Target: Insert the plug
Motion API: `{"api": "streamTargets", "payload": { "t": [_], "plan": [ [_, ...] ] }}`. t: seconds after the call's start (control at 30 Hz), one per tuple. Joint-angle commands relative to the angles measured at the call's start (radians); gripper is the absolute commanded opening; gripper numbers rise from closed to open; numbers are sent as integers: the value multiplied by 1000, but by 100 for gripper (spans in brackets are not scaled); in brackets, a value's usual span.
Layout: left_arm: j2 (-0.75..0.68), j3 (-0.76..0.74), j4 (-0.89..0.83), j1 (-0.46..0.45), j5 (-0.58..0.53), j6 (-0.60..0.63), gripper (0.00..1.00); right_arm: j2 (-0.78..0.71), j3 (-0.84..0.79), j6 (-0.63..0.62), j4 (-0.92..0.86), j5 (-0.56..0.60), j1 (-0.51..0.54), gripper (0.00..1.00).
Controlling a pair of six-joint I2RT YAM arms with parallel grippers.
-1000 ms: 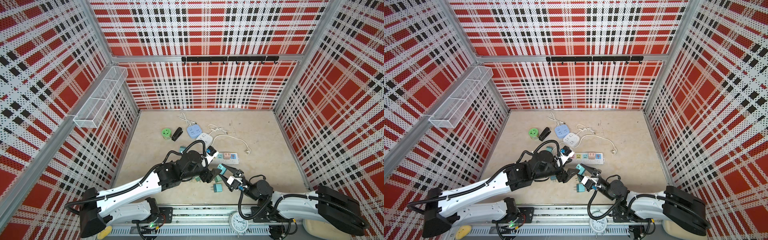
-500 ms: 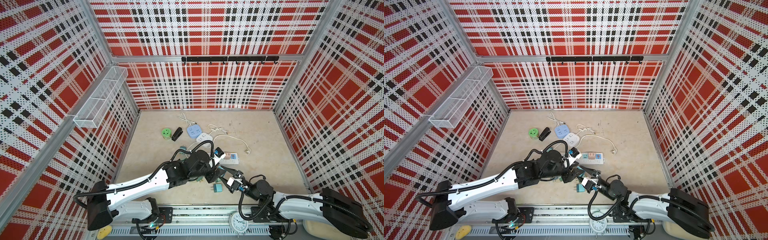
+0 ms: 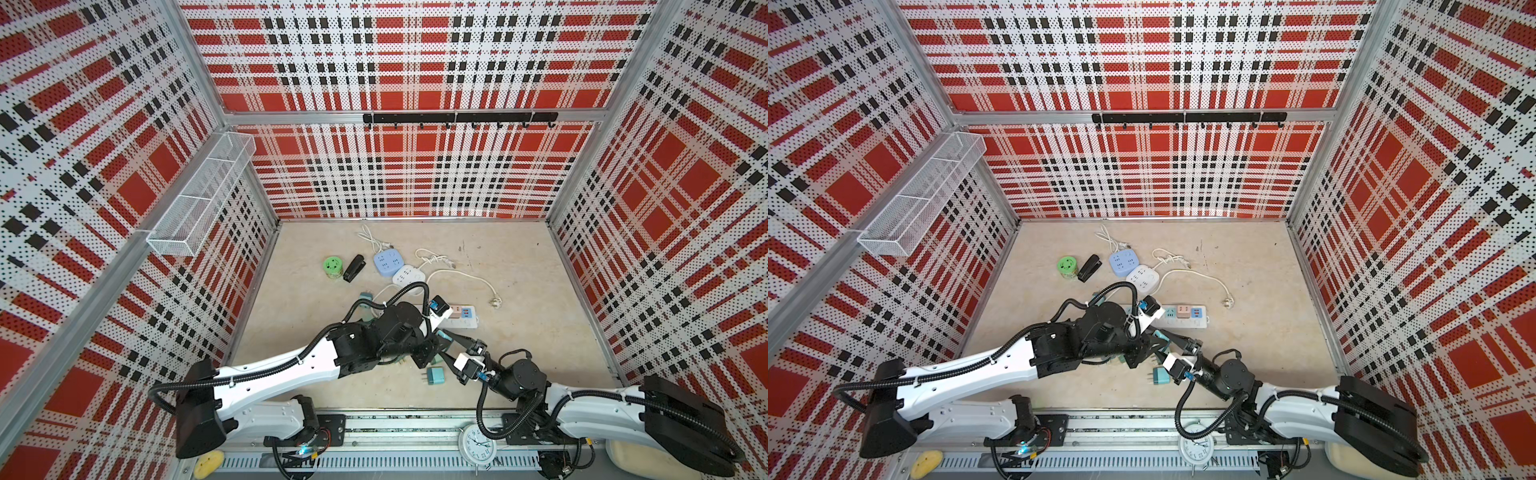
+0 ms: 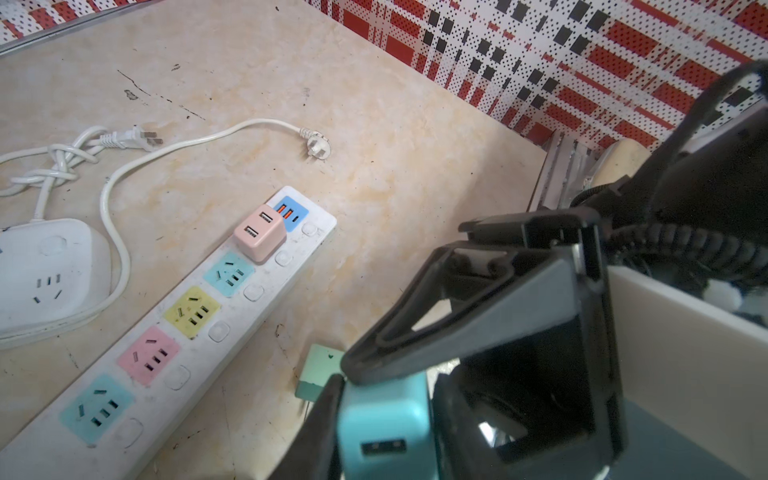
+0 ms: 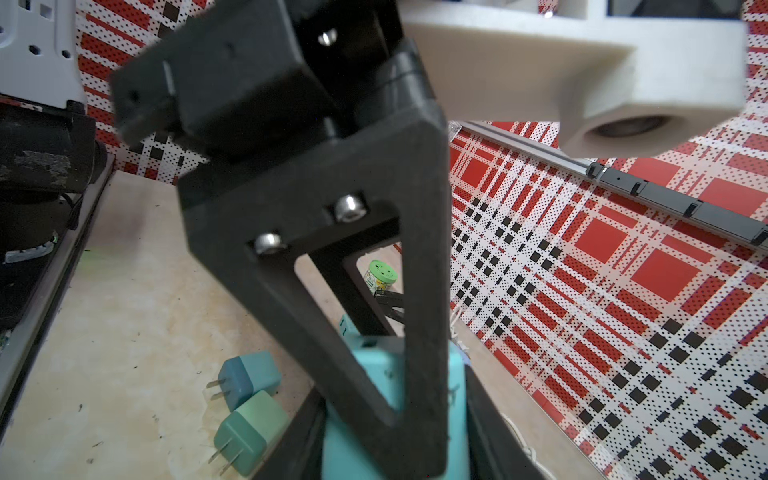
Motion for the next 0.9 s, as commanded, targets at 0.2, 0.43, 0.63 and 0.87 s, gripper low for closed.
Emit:
{"api": "streamTargets", "payload": {
  "t": [0.2,0.43,0.63,0.87],
  "plan": [
    [-10,22,-6,-4,-19,68,0,-11,23,19,16,7,0,46],
    [-66,-5,-1,77,19,78,0,-44,13,18,-8,100,0,84],
    [-144,-61,10,196,-32,130,0,-126,-4,11,-66,173,0,98],
    [-142,-99,24,227,-128,311,0,-263,-5,53,-168,365,-21,100]
  ]
}}
